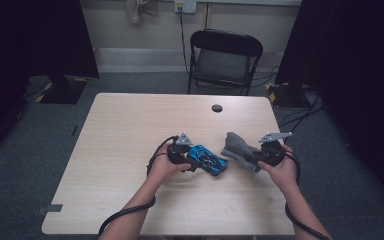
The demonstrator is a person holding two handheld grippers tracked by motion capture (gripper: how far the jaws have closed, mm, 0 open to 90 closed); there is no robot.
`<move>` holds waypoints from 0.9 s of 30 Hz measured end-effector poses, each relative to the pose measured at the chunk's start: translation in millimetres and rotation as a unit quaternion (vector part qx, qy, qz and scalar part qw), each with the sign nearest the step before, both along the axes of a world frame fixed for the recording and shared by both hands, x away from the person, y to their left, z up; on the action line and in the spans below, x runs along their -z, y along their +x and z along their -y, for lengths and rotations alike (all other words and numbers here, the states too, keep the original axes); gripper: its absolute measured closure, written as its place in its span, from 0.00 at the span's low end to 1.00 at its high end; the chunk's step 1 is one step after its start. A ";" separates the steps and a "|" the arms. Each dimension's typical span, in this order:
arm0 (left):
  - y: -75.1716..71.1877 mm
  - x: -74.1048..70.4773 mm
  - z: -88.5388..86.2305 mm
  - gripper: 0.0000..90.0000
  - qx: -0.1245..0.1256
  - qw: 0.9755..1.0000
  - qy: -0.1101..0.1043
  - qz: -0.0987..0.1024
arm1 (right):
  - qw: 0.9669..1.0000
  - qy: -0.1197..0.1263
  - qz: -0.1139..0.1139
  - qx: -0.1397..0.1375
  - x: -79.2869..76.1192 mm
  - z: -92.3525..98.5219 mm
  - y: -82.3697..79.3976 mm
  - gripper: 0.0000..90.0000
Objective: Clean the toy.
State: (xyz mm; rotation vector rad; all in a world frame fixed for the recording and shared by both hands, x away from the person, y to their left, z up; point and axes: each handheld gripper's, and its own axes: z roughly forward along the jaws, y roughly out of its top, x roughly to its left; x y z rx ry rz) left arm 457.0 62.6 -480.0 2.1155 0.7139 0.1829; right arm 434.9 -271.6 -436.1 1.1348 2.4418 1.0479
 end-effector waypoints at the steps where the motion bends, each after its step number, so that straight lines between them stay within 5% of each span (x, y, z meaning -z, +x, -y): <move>1: -1.1 -1.4 -2.1 0.20 -0.001 1.000 -0.003 -0.002 | 1.000 0.001 0.002 -0.001 -2.3 -2.4 0.6 0.86; 11: -14.8 -14.4 -47.4 0.21 -0.017 1.000 -0.010 0.000 | 0.999 0.013 0.014 -0.031 -22.3 -33.5 8.0 0.86; 18: -32.3 -25.2 -91.5 0.20 -0.035 0.999 -0.007 0.015 | 0.997 0.014 0.017 -0.079 -26.0 -83.0 12.6 0.86; 27: -46.5 -30.9 -134.5 0.21 -0.060 0.998 -0.013 0.005 | 0.992 0.013 0.009 -0.128 -16.8 -143.0 15.0 0.86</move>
